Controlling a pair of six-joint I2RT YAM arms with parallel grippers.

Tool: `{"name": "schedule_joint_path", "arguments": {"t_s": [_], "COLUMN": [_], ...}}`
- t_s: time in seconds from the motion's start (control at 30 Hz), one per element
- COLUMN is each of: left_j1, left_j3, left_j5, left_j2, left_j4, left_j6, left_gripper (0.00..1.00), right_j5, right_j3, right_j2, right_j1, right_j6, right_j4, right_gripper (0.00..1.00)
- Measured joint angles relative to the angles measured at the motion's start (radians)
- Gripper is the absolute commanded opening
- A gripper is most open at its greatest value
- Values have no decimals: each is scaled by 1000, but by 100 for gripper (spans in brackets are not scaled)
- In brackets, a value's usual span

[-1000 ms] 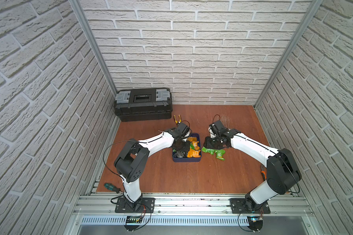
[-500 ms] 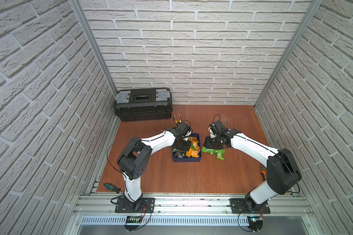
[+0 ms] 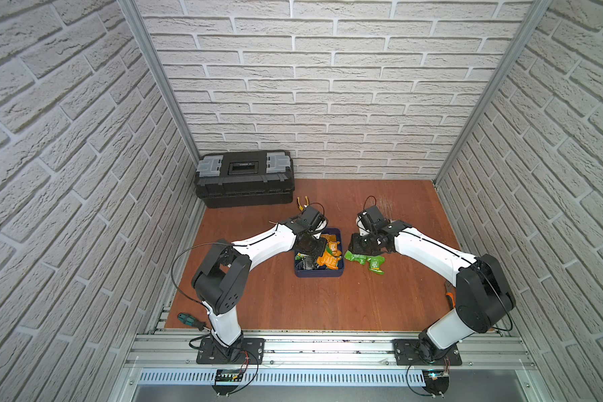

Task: Take the cookies out of the storage box
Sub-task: Pick up the cookies from the storage box.

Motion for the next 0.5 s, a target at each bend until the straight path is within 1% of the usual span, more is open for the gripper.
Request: {"name": "schedule_joint_path", "arguments": {"t_s": [0.17, 0.27, 0.33, 0.5], "left_j1": [9, 24, 40, 84], "left_j3": [-32, -62, -84, -161], "left_j5": [0, 10, 27, 80], "left_j2": [-55, -82, -94, -97], "left_j4": [24, 52, 82, 186], "left_j6": [-25, -46, -64, -125], "left_gripper": [0, 0, 0, 0], "right_j5": [-1, -7, -21, -80], "right_j3": [-1, -2, -2, -4], "right_j2": [0, 0, 0, -2], "right_j1": [0, 0, 0, 0], "right_j6": [0, 0, 0, -1], "right_j4": [0, 1, 8, 44], "right_gripper": [41, 44, 48, 54]}}
